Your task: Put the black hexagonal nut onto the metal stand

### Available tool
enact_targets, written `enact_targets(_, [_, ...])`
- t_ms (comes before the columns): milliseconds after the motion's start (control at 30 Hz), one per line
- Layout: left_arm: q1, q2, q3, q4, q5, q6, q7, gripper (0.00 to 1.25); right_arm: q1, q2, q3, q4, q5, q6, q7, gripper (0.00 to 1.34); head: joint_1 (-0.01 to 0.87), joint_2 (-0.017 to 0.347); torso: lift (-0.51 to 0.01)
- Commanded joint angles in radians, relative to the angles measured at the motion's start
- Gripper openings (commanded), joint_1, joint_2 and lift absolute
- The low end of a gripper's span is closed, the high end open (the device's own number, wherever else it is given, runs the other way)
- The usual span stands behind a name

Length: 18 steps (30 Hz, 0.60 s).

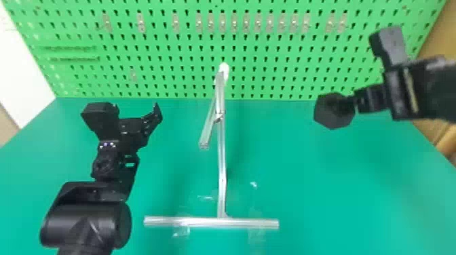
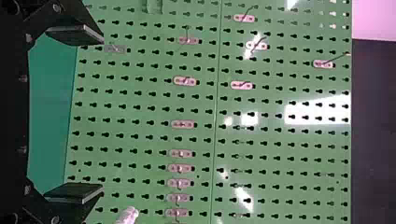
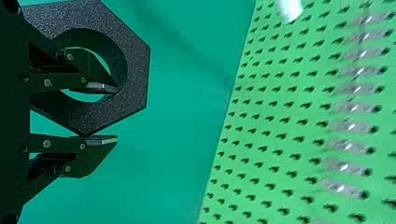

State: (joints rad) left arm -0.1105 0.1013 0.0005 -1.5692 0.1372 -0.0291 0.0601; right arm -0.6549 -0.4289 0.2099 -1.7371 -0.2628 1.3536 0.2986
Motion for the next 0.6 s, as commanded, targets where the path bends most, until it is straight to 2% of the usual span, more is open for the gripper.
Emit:
enact_targets(0, [0.000, 0.000, 0.000, 0.000, -0.002, 0.002, 0.001, 1.08, -0.120, -0.053, 0.079, 0.044, -0.093, -0.004, 0.001, 0.29, 0.693, 0.081, -0.001])
enact_targets(67, [0.000, 0.002, 0.000, 0.000, -0.004, 0.002, 0.001, 1.08, -0.172, -0.073, 0.121, 0.051, -0.113, -0.013, -0.001, 0.29, 0.693, 0.081, -0.001])
enact_targets(300, [-0.003, 0.006, -0.010, 0.000, -0.005, 0.009, 0.000, 1.07, -0.336, -0.106, 0.261, 0.133, -0.257, -0.059, 0.001, 0.29, 0.693, 0.081, -0.001])
enact_targets(567, [-0.009, 0.015, -0.022, 0.000, -0.008, 0.020, 0.001, 1.07, -0.500, -0.102, 0.418, 0.222, -0.389, -0.108, -0.001, 0.29, 0.693, 0.081, -0.001])
